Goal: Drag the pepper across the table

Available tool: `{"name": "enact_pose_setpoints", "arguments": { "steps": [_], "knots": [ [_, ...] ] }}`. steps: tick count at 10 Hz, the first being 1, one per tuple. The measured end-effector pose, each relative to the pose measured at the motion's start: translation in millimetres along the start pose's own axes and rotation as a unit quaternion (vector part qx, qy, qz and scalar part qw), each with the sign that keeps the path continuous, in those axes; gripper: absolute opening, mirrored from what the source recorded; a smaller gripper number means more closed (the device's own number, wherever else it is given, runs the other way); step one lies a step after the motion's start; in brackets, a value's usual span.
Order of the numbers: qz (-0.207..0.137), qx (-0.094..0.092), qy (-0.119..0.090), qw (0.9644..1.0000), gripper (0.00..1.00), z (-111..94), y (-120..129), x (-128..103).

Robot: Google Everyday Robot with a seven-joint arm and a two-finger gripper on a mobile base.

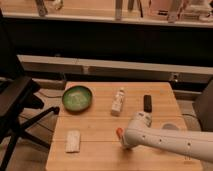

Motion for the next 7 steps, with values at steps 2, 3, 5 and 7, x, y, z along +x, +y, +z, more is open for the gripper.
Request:
{"name": "enact_pose_setpoints", "arguments": {
  "steps": [2,3,5,7],
  "knots": [
    [-0.001,-0.003,-0.001,1.0,0.01,0,8,5],
    [-0.001,-0.005,-0.001,1.0,0.01,1,4,5],
    [-0.002,-0.004,0.001,1.0,0.01,2,-2,9],
    [0.0,-0.005,0.003,1.0,0.01,-2,16,15]
  ]
}}
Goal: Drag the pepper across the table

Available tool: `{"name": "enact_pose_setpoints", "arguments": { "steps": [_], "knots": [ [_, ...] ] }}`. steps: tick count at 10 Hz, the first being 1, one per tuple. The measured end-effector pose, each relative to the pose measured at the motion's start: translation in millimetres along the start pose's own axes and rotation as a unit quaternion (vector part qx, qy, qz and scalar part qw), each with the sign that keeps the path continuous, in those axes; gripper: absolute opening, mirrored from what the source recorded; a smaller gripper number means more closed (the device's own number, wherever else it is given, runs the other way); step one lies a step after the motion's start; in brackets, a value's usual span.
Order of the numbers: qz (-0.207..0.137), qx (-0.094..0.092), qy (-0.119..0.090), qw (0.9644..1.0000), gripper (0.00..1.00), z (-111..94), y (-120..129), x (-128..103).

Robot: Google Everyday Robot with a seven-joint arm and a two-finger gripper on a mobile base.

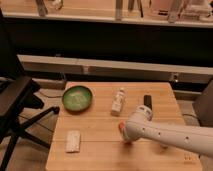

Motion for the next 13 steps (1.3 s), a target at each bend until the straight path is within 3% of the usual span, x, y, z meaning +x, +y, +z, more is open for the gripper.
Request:
{"name": "enact_pose_setpoints", "arguments": {
  "steps": [3,7,10,13],
  "knots": [
    [0.007,-0.002,-0.001,1.0,0.01,-3,30,4],
    [0.003,-0.004,0.004,1.0,0.01,-4,29,16],
    [-0.002,-0.013,-0.001,0.9999,0.01,-6,52,19],
    [-0.008,-0.016,-0.001,0.9998,0.01,-6,53,27]
  ]
}}
